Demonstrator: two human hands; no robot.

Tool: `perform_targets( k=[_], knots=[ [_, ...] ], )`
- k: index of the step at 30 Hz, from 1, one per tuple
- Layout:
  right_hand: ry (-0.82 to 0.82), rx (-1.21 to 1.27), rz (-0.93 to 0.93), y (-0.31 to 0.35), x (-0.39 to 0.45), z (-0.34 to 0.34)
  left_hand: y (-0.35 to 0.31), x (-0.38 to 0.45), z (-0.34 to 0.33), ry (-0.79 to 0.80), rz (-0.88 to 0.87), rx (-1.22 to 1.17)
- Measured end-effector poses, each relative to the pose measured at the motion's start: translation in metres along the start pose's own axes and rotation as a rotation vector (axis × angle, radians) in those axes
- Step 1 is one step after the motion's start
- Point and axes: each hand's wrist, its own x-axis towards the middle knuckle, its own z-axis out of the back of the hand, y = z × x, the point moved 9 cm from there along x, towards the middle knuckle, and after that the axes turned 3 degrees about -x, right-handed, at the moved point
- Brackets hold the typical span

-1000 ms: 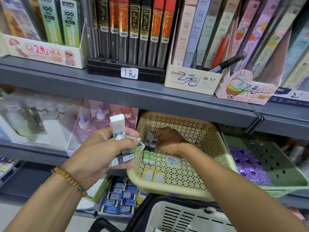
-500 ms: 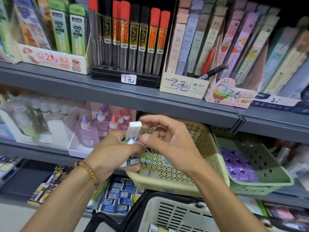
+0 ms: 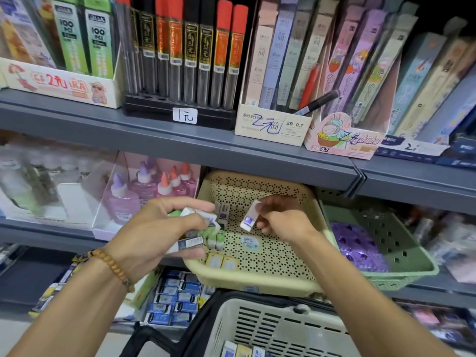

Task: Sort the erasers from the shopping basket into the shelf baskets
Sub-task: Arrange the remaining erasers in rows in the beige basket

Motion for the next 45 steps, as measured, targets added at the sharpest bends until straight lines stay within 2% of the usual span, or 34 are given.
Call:
perform_targets(
  k=[3, 8, 13, 16, 20, 23, 25, 30, 33, 36, 40, 42, 45],
  knots=[
    [0.073, -0.170, -0.076, -0.014, 0.039, -0.018, -0.001, 0.002, 0.004, 0.006, 0.011, -0.049],
    [0.142, -0.275, -0.089, -0.017, 0.072, -0.047, -0.002, 0.006, 0.010, 0.026, 0.015, -0.073],
    [0.206, -0.339, -0.067, -0.011, 0.071, -0.050, -0.002, 0.007, 0.011, 0.030, 0.017, -0.067],
    [0.211, -0.154, 0.000, 0.008, 0.046, -0.046, -0.003, 0.006, 0.009, 0.022, 0.006, -0.084],
    [0.412, 0.167, 0.108, 0.038, -0.007, -0.054, -0.004, 0.002, 0.005, 0.023, -0.007, -0.109],
    [0.584, 0.226, 0.111, 0.048, -0.039, -0.064, -0.003, 0.001, 0.001, 0.019, -0.020, -0.114],
    [0.622, 0.223, 0.123, 0.049, -0.048, -0.069, -0.003, 0.000, -0.003, 0.023, -0.029, -0.110],
    [0.632, 0.299, 0.122, 0.045, -0.045, -0.068, -0.003, -0.001, -0.010, 0.041, -0.034, -0.136],
    [0.481, 0.361, 0.043, 0.030, -0.022, -0.045, -0.003, 0.002, -0.002, -0.005, -0.045, -0.158],
    [0.292, 0.114, -0.013, 0.005, 0.009, -0.014, -0.004, 0.005, 0.012, -0.067, -0.067, -0.190],
    [0.243, -0.352, -0.059, -0.022, 0.043, -0.002, -0.005, 0.009, 0.021, -0.103, -0.081, -0.250],
    [0.254, -0.441, -0.072, -0.027, 0.054, -0.008, -0.006, 0.011, 0.022, -0.114, -0.085, -0.256],
    [0.260, -0.405, -0.075, -0.026, 0.065, -0.022, -0.006, 0.013, 0.024, -0.122, -0.089, -0.250]
  ],
)
